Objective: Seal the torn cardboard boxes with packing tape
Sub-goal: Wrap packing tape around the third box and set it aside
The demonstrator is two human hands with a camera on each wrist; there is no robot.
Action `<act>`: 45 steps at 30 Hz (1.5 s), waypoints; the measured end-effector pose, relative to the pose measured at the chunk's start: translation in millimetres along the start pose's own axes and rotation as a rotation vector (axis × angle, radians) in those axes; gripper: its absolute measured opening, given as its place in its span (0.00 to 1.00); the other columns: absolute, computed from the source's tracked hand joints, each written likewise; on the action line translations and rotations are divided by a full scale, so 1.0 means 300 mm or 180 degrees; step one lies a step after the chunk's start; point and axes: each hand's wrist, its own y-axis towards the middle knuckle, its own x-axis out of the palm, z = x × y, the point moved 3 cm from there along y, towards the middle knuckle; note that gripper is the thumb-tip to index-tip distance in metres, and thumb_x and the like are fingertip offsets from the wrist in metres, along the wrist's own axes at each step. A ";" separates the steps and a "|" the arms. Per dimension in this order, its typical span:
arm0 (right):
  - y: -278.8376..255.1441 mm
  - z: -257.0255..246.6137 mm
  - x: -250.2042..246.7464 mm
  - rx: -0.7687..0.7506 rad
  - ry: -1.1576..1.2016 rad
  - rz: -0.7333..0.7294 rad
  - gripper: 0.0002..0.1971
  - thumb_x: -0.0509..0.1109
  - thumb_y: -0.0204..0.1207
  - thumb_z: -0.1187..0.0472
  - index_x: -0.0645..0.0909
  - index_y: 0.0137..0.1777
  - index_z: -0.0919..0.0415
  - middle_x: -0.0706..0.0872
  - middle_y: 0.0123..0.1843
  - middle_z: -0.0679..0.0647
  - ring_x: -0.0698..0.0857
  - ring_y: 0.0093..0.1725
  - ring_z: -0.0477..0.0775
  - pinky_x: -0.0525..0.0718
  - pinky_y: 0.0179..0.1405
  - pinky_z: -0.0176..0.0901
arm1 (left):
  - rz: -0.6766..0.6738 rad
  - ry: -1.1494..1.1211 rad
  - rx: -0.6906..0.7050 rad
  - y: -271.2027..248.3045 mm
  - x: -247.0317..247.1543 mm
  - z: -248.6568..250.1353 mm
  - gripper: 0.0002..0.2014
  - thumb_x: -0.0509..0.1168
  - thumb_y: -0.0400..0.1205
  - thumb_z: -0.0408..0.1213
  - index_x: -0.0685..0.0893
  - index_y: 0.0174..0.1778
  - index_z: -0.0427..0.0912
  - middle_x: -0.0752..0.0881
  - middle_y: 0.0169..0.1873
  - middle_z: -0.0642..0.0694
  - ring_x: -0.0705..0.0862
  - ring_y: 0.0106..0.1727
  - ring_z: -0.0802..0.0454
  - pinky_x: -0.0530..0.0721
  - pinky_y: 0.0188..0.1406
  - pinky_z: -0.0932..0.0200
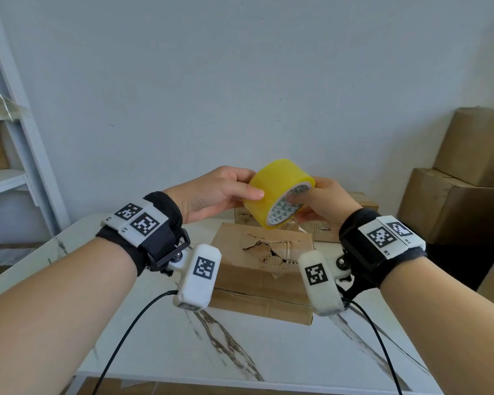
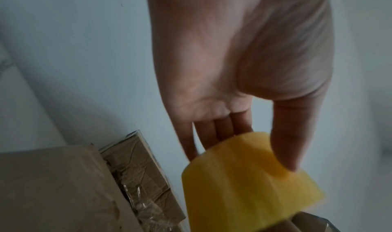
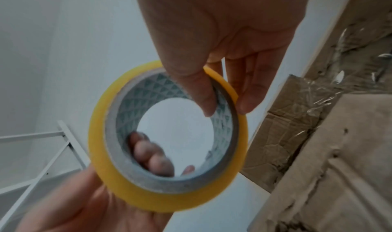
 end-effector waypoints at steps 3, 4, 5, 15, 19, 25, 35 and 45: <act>0.010 -0.026 -0.008 -0.0398 0.0057 0.0427 0.17 0.67 0.75 0.74 0.83 0.61 0.62 0.86 0.41 0.54 0.84 0.35 0.58 0.88 0.43 0.53 | 0.0493 0.0328 0.0010 0.009 -0.005 0.001 0.12 0.68 0.79 0.30 0.83 0.58 0.35 0.88 0.51 0.41 0.86 0.51 0.50 0.85 0.56 0.59; 0.008 -0.044 -0.006 -0.0577 -0.0004 0.0574 0.17 0.66 0.75 0.73 0.85 0.59 0.59 0.87 0.42 0.51 0.85 0.38 0.59 0.87 0.47 0.54 | 0.0711 0.0386 0.0027 0.013 -0.004 0.002 0.11 0.68 0.79 0.32 0.84 0.56 0.36 0.88 0.50 0.42 0.86 0.49 0.50 0.85 0.53 0.59; 0.003 -0.063 -0.001 -0.0733 -0.0100 0.0675 0.15 0.66 0.75 0.71 0.86 0.57 0.56 0.88 0.44 0.49 0.86 0.41 0.59 0.88 0.49 0.53 | 0.0902 0.0423 0.0045 0.018 -0.003 0.002 0.09 0.69 0.78 0.34 0.84 0.53 0.38 0.88 0.48 0.43 0.87 0.47 0.51 0.85 0.51 0.59; -0.015 -0.098 0.039 -0.1205 -0.0820 0.0822 0.03 0.75 0.71 0.64 0.90 0.43 0.58 0.88 0.34 0.49 0.86 0.39 0.47 0.84 0.45 0.38 | 0.1330 0.0516 -0.0030 0.023 -0.006 -0.021 0.08 0.74 0.74 0.38 0.86 0.47 0.42 0.89 0.45 0.42 0.87 0.44 0.50 0.85 0.52 0.51; -0.017 -0.094 0.051 -0.1241 -0.0954 0.0835 0.04 0.75 0.71 0.66 0.90 0.41 0.58 0.85 0.31 0.46 0.84 0.36 0.45 0.82 0.41 0.33 | 0.1386 0.0531 -0.0067 0.021 -0.006 -0.035 0.08 0.74 0.74 0.37 0.86 0.46 0.42 0.90 0.46 0.40 0.87 0.44 0.48 0.86 0.52 0.50; -0.004 -0.096 0.065 -0.1175 -0.1108 0.0831 0.09 0.71 0.76 0.63 0.89 0.53 0.60 0.90 0.45 0.52 0.83 0.44 0.46 0.81 0.51 0.37 | 0.1555 0.0589 0.0016 0.019 -0.017 -0.026 0.07 0.75 0.74 0.38 0.86 0.44 0.44 0.89 0.48 0.39 0.88 0.49 0.44 0.85 0.53 0.47; 0.006 -0.135 0.105 -0.0988 -0.2219 0.0891 0.12 0.65 0.74 0.64 0.89 0.49 0.53 0.90 0.48 0.53 0.86 0.49 0.58 0.84 0.45 0.44 | 0.1679 0.2051 0.0241 0.024 -0.037 0.015 0.19 0.76 0.71 0.47 0.86 0.43 0.32 0.86 0.35 0.34 0.84 0.38 0.40 0.82 0.40 0.51; -0.019 -0.168 0.101 -0.0894 -0.2919 0.1011 0.08 0.67 0.71 0.61 0.87 0.42 0.52 0.88 0.43 0.52 0.84 0.42 0.57 0.73 0.35 0.40 | 0.1630 0.2994 0.0445 0.006 -0.011 0.035 0.16 0.76 0.70 0.48 0.84 0.38 0.39 0.81 0.30 0.48 0.77 0.32 0.52 0.70 0.29 0.61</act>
